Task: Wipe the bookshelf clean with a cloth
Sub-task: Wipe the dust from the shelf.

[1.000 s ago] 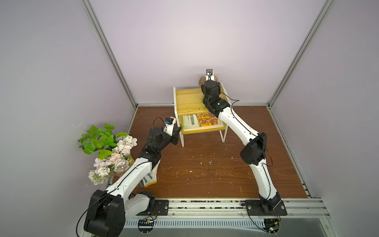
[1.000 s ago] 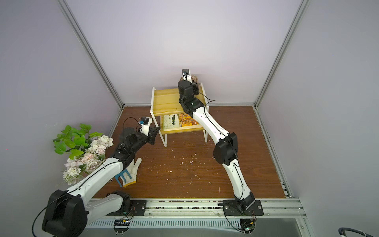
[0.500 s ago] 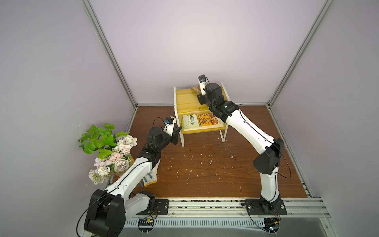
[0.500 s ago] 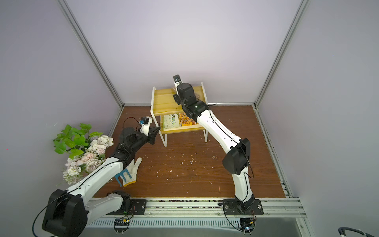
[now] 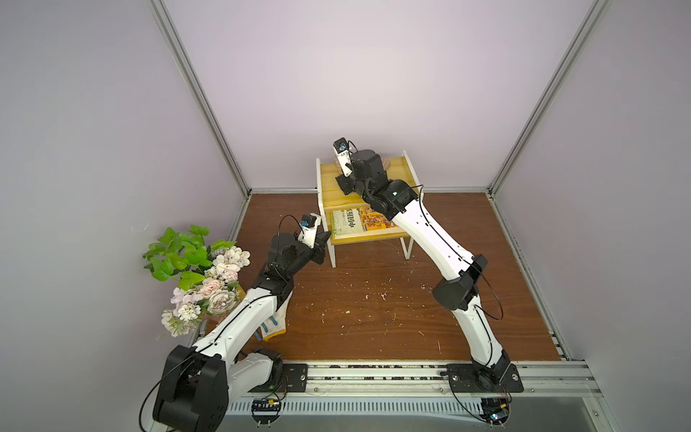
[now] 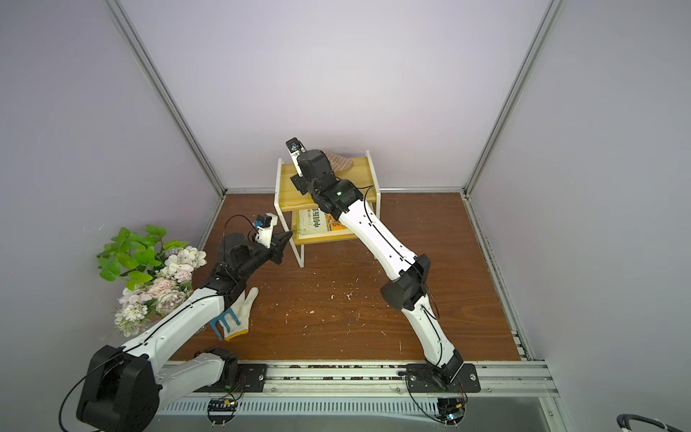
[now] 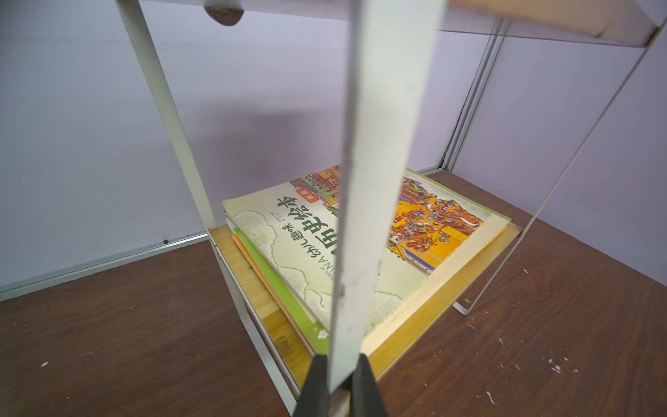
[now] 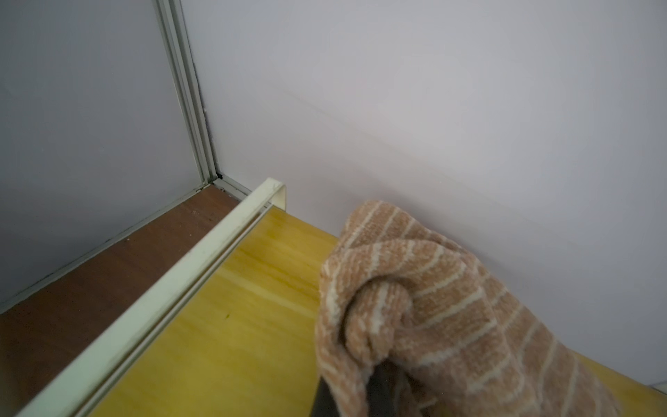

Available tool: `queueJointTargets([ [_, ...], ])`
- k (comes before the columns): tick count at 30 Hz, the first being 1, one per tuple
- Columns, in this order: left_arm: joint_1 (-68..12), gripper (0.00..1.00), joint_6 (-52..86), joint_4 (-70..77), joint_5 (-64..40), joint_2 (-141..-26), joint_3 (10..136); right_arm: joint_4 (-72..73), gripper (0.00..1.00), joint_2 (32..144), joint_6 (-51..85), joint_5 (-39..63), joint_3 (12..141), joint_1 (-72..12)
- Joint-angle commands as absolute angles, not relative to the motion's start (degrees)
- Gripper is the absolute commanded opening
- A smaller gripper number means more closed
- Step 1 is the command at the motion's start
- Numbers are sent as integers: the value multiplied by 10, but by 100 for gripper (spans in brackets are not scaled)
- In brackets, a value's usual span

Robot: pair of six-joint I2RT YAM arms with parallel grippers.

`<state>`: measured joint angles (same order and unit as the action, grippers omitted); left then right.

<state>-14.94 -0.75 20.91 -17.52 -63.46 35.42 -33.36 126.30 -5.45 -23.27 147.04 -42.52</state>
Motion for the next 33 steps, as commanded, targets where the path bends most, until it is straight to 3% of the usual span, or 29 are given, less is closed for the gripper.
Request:
queueJointTargets([
  [1,-139,0,0,235,-158,-618,347,-271,0,1149,-30,-286,1308,-327],
  [4,-139,0,0,235,-157,-615,345,-209,0,1098,-18,-205,1196,-345],
  [8,-139,0,-1,226,-150,-613,347,-236,0,1092,-61,-78,1213,-427],
  [11,-140,0,0,224,-150,-606,344,-210,0,1031,-71,-86,1151,-428],
  [14,-139,0,0,228,-149,-601,339,-86,0,928,-81,-158,968,-389],
  [17,-139,0,1,230,-153,-609,342,-95,0,888,-52,-119,910,-340],
  [19,-139,0,2,229,-156,-617,347,-108,0,897,-64,-65,919,-365],
  [21,-139,0,0,223,-162,-627,360,-79,0,911,-98,-15,915,-441],
  [23,-139,0,-1,218,-169,-636,370,-57,0,934,-145,-39,931,-506],
  [26,-139,0,2,215,-181,-645,379,-66,0,953,-186,-124,958,-539],
  [30,-139,0,4,224,-184,-642,372,-24,0,863,-214,-241,837,-474],
  [33,-139,0,0,222,-178,-638,370,-11,0,804,-167,-226,775,-389],
])
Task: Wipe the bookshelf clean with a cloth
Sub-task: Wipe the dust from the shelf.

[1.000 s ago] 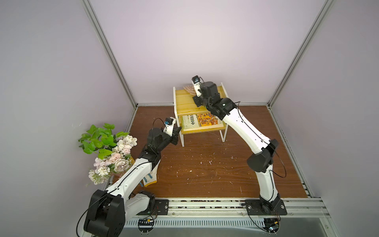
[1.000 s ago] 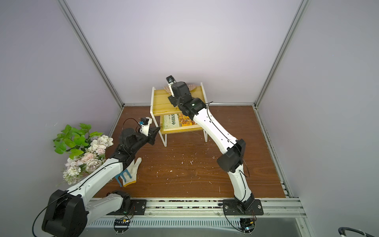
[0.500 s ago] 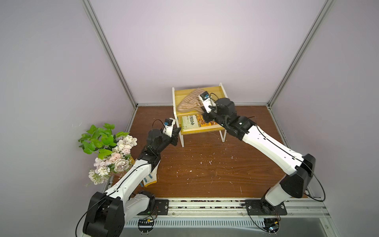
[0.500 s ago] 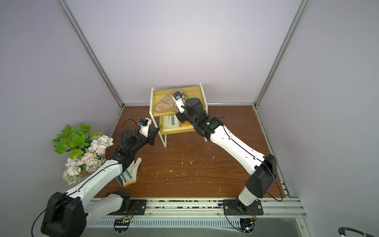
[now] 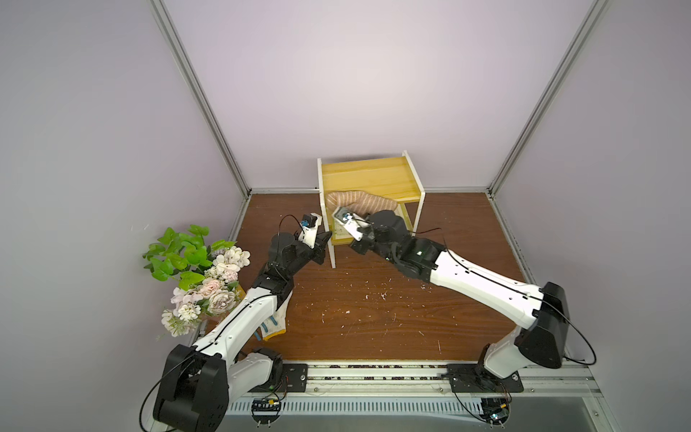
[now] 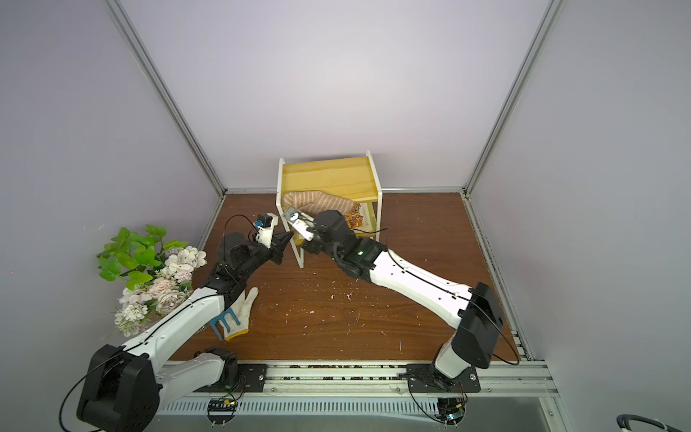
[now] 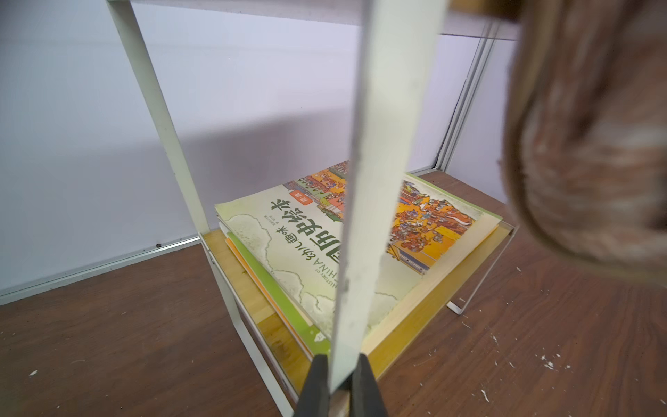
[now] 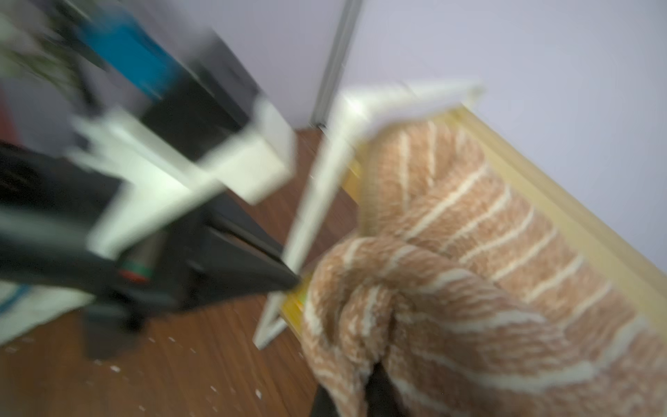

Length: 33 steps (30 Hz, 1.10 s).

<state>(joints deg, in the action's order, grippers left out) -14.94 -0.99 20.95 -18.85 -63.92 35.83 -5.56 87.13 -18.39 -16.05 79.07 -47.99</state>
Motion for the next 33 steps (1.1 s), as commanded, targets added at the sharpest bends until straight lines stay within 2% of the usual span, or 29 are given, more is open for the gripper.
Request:
queueJointTargets([
  [1,-139,0,0,223,-177,-639,369,-19,0,801,-151,-213,777,-379],
  [6,-139,0,-9,215,-168,-644,374,-22,0,853,-147,-138,845,-448],
  [8,-139,0,-13,211,-161,-639,374,-24,0,847,-145,-166,853,-453],
  [11,-139,3,-10,205,-163,-629,374,20,0,780,-137,-233,777,-409],
  [12,-138,6,-8,205,-168,-628,373,16,0,752,-121,-219,749,-382],
  [14,-139,16,-8,206,-181,-628,372,0,0,694,-108,-122,698,-332],
  [15,-139,21,-10,202,-184,-629,374,-1,0,672,-118,-76,678,-329],
  [18,-139,38,-13,176,-207,-619,386,19,0,636,-119,152,627,-331],
  [20,-139,49,-2,174,-258,-590,380,53,0,629,-109,247,599,-334],
  [22,-140,68,23,192,-307,-549,352,102,0,624,-95,292,568,-334],
  [28,-168,83,97,266,-443,-410,258,211,0,605,-77,410,496,-335],
  [31,-215,90,112,290,-512,-403,256,280,0,607,-45,472,470,-335],
  [32,-232,99,109,283,-520,-413,265,300,0,609,-34,490,465,-336],
  [33,-248,99,103,275,-519,-427,275,313,0,613,-25,504,460,-336],
])
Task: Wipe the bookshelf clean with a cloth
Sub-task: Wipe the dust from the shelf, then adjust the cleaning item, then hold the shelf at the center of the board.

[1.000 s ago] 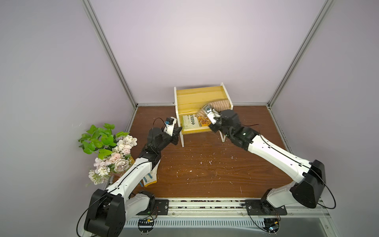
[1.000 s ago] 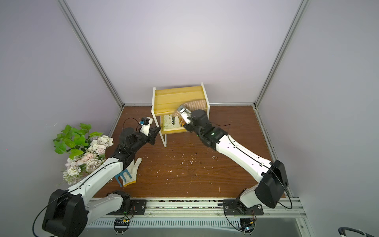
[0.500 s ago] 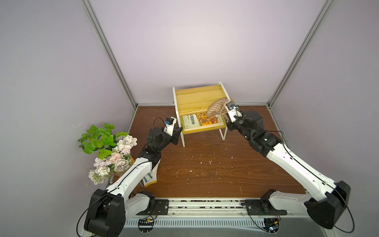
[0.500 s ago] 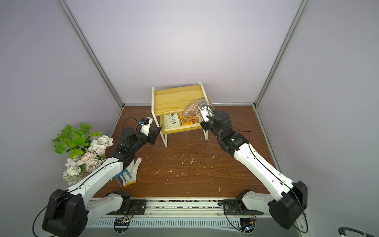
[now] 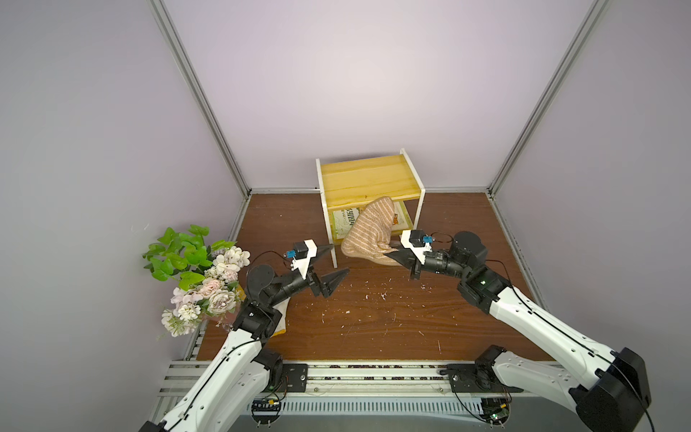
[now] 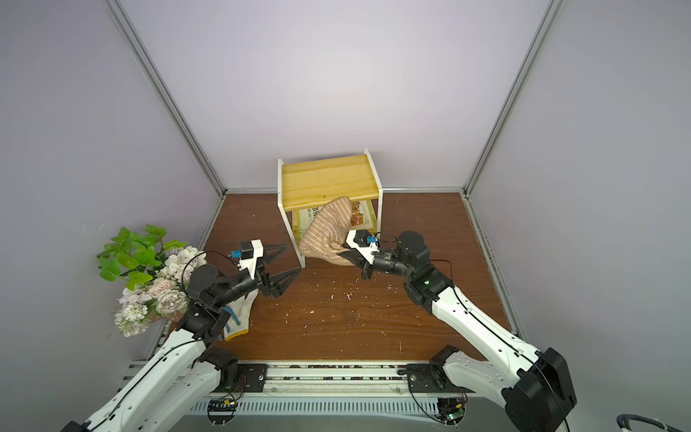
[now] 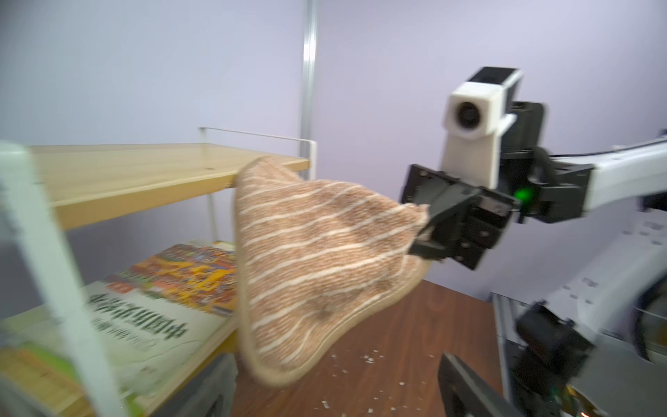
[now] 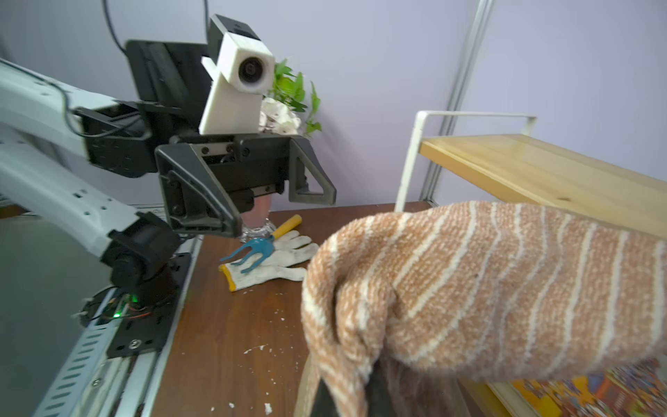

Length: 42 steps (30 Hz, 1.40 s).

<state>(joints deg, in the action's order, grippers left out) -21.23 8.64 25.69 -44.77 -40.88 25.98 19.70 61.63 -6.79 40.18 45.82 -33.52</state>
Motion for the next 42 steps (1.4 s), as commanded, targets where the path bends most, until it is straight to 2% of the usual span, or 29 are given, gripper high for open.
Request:
queueJointTargets([
  [1,-262,99,98,268,-508,-439,286,326,0,617,-21,513,458,-336],
  [5,-298,99,93,300,-493,-518,323,334,0,629,-25,538,452,-338],
  [11,-334,97,102,371,-583,-616,373,307,0,630,-47,507,450,-338],
  [17,-344,72,125,429,-588,-642,371,292,0,636,-51,499,450,-338],
  [20,-344,51,162,477,-585,-648,360,287,0,645,-54,482,453,-338],
  [23,-345,27,214,527,-528,-642,340,272,1,656,-63,421,457,-338],
  [25,-345,4,225,513,-454,-632,327,282,21,652,-56,323,450,-334],
  [27,-345,1,218,428,-326,-608,318,281,63,647,-12,213,459,-315],
  [28,-345,1,217,380,-250,-593,316,266,73,647,9,176,470,-292],
  [32,-345,0,244,206,-31,-529,305,267,83,638,34,57,455,-235],
  [34,-345,0,294,160,45,-479,291,319,87,624,4,-20,406,-233],
  [36,-343,0,342,148,66,-435,278,407,88,612,-16,-74,348,-219],
  [39,-342,0,364,187,13,-386,281,419,88,641,9,-14,358,-174],
  [42,-341,0,345,169,6,-381,327,434,85,691,5,67,391,-168],
])
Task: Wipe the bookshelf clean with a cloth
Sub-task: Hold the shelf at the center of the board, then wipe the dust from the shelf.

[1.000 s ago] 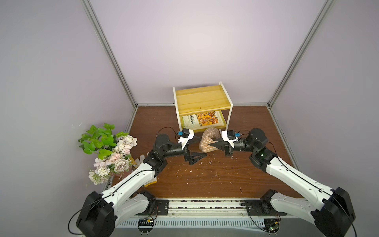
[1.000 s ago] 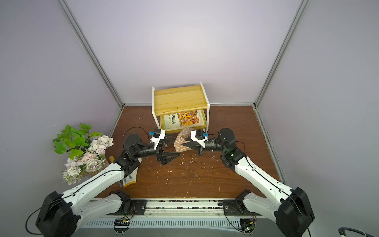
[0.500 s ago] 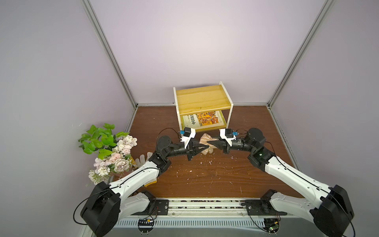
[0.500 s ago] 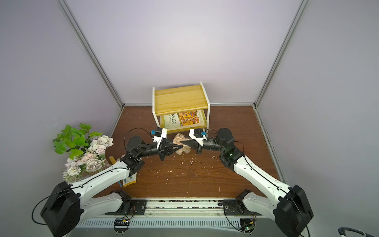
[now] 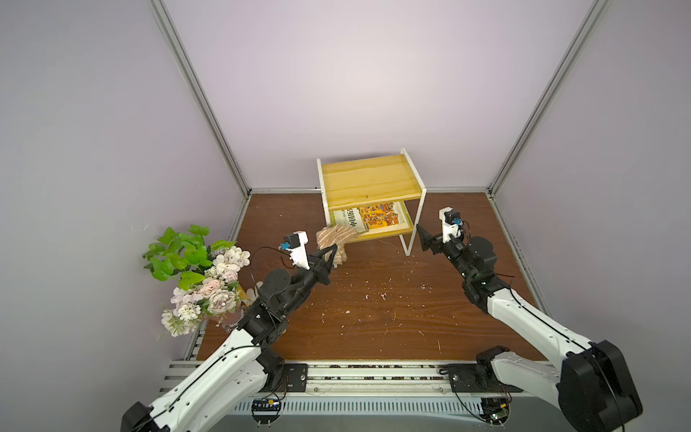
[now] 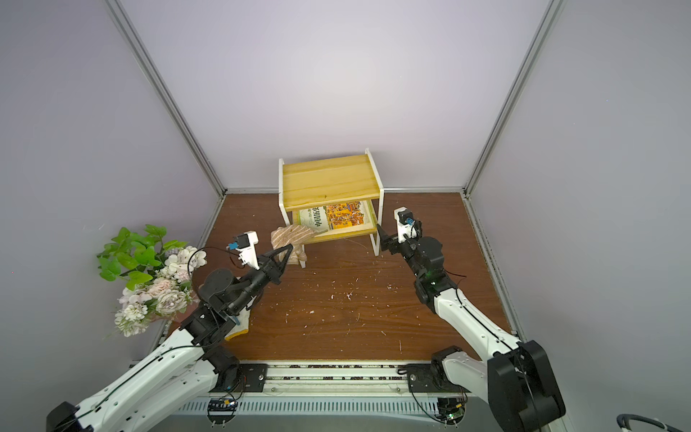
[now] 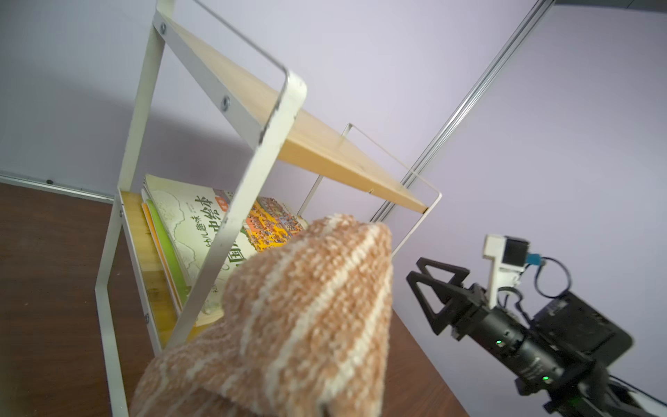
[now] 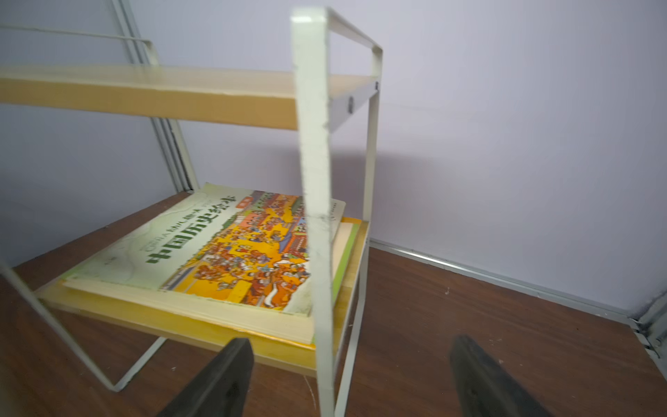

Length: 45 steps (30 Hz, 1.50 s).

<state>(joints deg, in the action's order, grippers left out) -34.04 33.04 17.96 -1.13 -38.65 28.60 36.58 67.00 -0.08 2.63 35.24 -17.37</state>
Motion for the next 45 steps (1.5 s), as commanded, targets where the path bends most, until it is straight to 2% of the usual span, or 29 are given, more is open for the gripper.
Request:
queueJointTargets([
  [1,-341,0,336,159,11,-385,343,443,85,706,3,83,401,-168],
  [6,-340,0,307,105,3,-427,431,459,78,779,-39,109,448,-168],
  [8,-340,0,287,72,37,-438,465,445,68,790,-47,123,459,-168],
  [10,-340,0,286,44,80,-445,482,448,50,789,-40,133,453,-169],
  [13,-340,0,345,4,119,-441,443,465,29,776,-18,128,425,-169],
  [16,-328,0,390,-4,137,-435,382,472,16,767,-2,133,406,-169],
  [19,-297,0,361,14,34,-449,429,449,8,753,7,150,413,-171],
  [21,-294,0,335,54,-23,-457,472,442,4,739,20,153,412,-172],
  [23,-294,0,315,80,-29,-466,507,442,1,723,39,157,407,-173],
  [26,-294,0,300,84,12,-482,527,438,0,705,69,159,395,-175],
  [30,-292,0,348,64,43,-502,478,431,0,688,90,139,367,-176],
  [34,-255,0,366,7,132,-508,465,412,0,699,89,133,373,-176],
  [37,-186,0,368,38,-2,-507,489,404,0,710,94,140,381,-176],
  [39,-179,0,360,63,-77,-519,521,404,0,712,98,144,385,-176],
  [45,-155,0,329,86,-177,-605,578,391,0,723,100,153,397,-177],
])
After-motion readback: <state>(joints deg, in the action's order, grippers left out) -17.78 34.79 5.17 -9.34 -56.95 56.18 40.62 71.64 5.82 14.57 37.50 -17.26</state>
